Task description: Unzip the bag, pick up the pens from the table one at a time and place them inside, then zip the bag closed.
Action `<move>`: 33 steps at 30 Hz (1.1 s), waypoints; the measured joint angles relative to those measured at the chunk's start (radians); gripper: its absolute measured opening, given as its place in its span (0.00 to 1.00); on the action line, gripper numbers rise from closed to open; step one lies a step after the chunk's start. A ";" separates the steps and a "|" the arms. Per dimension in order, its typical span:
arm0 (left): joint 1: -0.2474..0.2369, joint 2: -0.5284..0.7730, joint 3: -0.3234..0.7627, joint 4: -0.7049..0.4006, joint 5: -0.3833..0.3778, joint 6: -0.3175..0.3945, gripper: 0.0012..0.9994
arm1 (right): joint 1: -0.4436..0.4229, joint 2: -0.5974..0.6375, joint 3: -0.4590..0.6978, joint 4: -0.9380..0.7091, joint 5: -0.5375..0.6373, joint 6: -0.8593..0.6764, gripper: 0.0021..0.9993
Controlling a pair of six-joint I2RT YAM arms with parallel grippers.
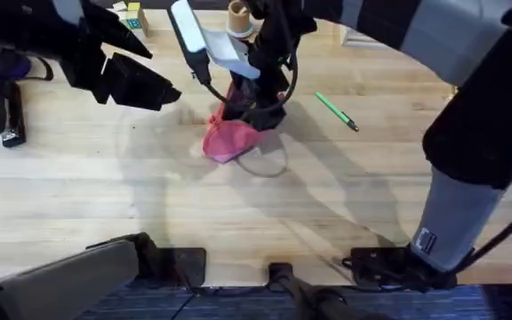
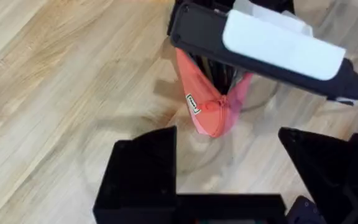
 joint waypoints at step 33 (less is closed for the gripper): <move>0.000 0.000 0.000 0.010 0.000 0.000 0.99 | -0.193 -0.308 0.000 -0.108 0.000 0.268 1.00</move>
